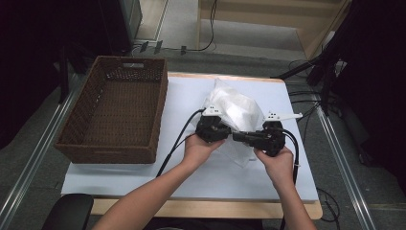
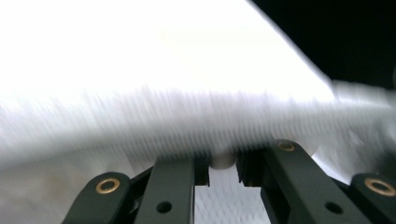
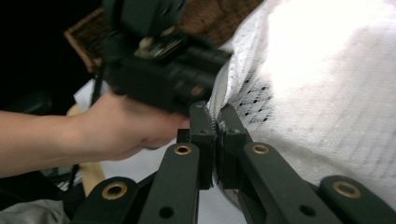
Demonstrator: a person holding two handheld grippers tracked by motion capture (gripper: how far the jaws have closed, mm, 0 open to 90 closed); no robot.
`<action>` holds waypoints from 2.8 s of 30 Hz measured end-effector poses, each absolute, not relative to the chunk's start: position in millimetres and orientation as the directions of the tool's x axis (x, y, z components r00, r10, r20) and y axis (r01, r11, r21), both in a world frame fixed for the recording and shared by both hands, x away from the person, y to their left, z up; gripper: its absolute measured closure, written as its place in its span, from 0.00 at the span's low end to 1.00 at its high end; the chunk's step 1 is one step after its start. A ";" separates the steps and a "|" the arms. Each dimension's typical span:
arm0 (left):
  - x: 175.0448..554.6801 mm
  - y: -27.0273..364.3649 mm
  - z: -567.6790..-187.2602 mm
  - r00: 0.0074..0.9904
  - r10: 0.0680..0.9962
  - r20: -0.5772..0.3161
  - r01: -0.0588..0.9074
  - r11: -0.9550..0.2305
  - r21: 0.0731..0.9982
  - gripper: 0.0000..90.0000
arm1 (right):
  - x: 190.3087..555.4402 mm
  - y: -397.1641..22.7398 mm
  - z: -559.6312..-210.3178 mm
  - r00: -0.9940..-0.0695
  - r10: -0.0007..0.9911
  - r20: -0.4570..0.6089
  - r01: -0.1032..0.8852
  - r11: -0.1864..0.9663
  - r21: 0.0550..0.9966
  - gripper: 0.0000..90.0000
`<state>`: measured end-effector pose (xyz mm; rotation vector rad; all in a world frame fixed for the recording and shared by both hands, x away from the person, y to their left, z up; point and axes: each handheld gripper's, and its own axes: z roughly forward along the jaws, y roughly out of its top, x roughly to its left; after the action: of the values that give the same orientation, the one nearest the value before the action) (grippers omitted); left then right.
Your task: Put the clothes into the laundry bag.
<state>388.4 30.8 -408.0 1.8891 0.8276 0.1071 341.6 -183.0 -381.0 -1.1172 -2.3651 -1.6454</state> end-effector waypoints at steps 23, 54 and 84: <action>444.3 7.5 -446.5 0.681 0.707 -0.190 0.526 -0.292 0.799 0.85 | 351.0 -189.4 -404.0 -0.663 0.592 0.458 0.660 0.174 0.731 1.00; 420.1 58.0 -435.9 0.672 0.700 -0.241 0.595 -0.317 0.738 0.76 | 352.7 -190.9 -403.0 -0.660 0.609 0.440 0.648 0.165 0.743 0.99; 398.7 77.4 -413.5 0.701 0.673 -0.238 0.565 -0.320 0.760 0.70 | 360.7 -181.3 -409.4 -0.662 0.613 0.430 0.651 0.188 0.735 0.99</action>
<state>398.7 77.4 -413.5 2.0121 0.9485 0.1515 360.7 -181.3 -409.4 -1.2736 -2.3904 -1.5132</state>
